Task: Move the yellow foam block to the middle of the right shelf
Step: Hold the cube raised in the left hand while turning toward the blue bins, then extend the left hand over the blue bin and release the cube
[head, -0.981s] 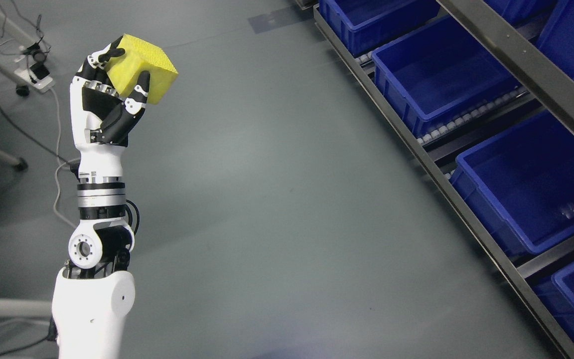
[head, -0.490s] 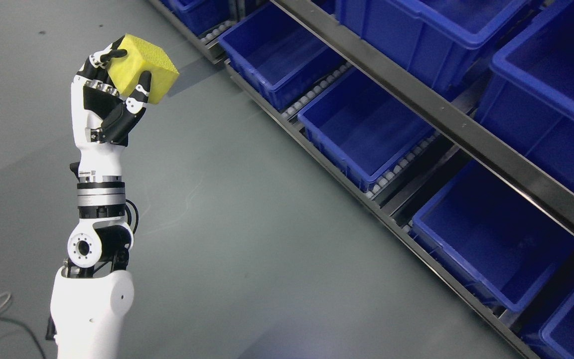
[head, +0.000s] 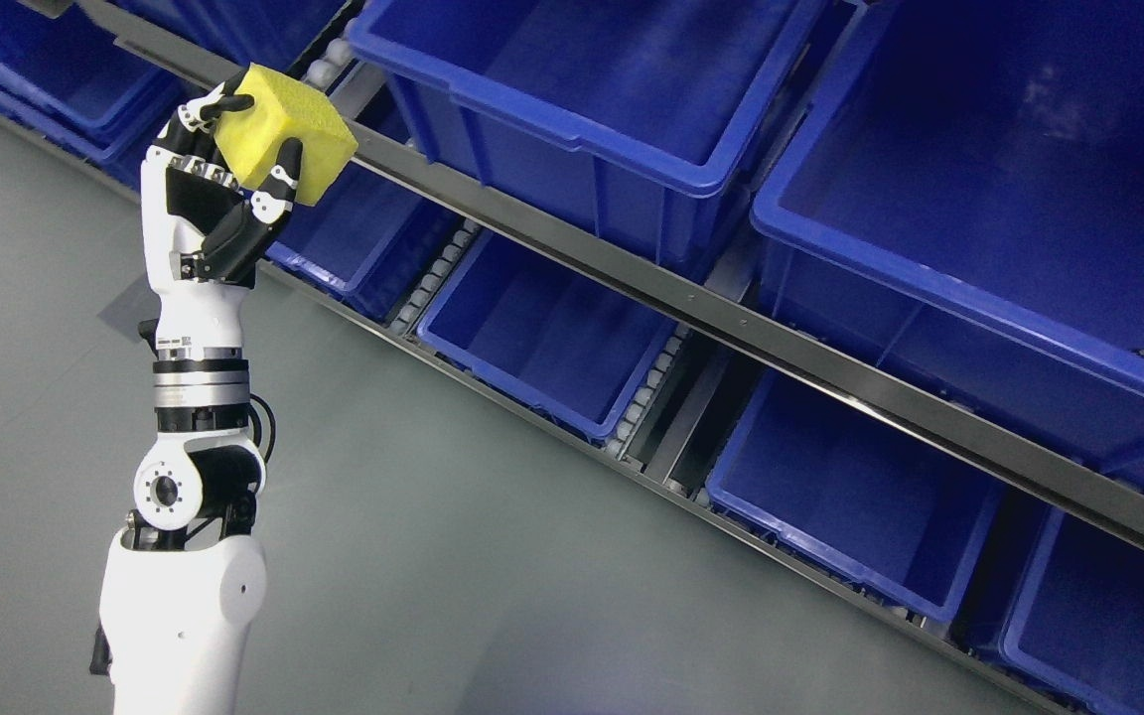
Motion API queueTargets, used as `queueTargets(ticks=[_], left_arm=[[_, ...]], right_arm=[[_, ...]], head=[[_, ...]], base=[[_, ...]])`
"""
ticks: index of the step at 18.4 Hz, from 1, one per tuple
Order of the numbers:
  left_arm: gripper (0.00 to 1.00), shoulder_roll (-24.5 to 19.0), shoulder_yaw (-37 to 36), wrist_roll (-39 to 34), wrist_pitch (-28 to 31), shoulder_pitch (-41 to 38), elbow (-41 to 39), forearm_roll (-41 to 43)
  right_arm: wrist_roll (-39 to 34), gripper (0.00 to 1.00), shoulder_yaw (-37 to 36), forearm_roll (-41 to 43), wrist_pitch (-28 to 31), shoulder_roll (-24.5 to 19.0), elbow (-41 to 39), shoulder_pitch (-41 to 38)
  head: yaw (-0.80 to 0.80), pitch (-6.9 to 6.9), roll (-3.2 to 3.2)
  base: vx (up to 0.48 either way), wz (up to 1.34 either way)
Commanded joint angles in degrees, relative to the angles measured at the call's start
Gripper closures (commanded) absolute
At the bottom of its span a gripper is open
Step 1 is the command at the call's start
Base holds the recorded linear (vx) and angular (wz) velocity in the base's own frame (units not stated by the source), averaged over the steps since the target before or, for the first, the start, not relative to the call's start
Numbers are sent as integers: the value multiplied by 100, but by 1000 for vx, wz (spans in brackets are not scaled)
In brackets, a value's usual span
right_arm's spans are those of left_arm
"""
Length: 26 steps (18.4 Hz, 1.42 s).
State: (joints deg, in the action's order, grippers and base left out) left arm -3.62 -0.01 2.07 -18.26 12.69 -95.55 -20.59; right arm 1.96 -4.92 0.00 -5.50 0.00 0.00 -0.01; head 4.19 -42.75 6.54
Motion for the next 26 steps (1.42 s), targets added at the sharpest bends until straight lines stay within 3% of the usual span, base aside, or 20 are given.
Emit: queueTargets(ticks=[1,7,12,15,26], left_arm=[[90,-59,133,4,6,426,1,2],[90,-262,63,4,357,1612,159,-6],[90,194,72,-22,823,2333,870,-6],[96,262,98,-57,1235,2747,1406,2],[96,262,28,-461,2404,3064,1970,29]], right_arm=[[-3,0,0,-18,5,100,-100,-7],[-3,0,0,-18,6,100,-100,-7],[-3,0,0,-18,6,100,-100,-7],[-3,0,0,-18,6,100,-100,-7],[-3,0,0,-18,6,100,-100,-7]], head=[[0,0,0],[0,0,0],[0,0,0],[0,0,0],[0,-1,0]], base=[[205,-453],[127,-224],[47,-91],[67,-112],[76,-150]])
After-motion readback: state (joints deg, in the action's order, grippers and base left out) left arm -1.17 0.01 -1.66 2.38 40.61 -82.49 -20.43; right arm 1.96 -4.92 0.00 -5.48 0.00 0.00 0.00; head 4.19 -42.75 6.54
